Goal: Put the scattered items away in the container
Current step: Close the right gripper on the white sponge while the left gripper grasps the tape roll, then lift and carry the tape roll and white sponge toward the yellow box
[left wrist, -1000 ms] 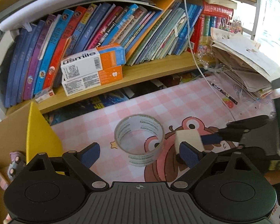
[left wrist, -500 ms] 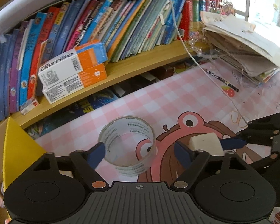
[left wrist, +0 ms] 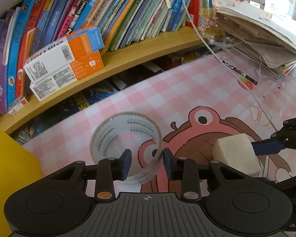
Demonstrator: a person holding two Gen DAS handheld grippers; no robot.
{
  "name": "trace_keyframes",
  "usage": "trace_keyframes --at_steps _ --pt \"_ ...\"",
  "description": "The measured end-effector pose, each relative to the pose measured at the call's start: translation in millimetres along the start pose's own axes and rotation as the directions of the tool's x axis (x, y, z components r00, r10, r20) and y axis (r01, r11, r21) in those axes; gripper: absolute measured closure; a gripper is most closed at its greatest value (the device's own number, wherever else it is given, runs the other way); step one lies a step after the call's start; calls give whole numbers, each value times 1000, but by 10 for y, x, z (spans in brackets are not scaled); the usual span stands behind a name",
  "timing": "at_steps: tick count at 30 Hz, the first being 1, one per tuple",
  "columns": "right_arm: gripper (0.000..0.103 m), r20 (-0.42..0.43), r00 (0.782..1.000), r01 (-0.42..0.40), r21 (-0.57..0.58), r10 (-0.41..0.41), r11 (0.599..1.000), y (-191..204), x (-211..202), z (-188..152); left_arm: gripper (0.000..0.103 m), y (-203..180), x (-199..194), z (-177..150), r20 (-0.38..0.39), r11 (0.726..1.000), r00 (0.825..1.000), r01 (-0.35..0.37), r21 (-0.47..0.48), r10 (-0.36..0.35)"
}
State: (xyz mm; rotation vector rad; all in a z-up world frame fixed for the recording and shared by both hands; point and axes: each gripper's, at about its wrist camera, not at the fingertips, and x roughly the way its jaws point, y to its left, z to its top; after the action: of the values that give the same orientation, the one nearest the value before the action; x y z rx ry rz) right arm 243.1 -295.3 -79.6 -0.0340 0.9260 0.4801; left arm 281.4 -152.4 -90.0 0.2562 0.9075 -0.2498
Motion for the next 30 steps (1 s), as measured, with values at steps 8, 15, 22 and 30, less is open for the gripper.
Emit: trace_keyframes --at_steps 8,15,22,30 --pt "57 4 1000 -2 -2 2 1000 30 -50 -8 93 15 44 -32 -12 1000 1000 12 0 -12" --pt "57 21 1000 4 2 -4 1000 39 -158 -20 97 19 -137 -87 6 998 998 58 -25 -58" --pt "57 32 999 3 -8 -3 1000 105 -330 -89 97 -26 -535 -166 61 995 994 95 -39 -92" --pt "57 25 1000 6 -24 -5 1000 235 -547 -240 97 -116 -1024 -350 106 990 986 135 -41 -131"
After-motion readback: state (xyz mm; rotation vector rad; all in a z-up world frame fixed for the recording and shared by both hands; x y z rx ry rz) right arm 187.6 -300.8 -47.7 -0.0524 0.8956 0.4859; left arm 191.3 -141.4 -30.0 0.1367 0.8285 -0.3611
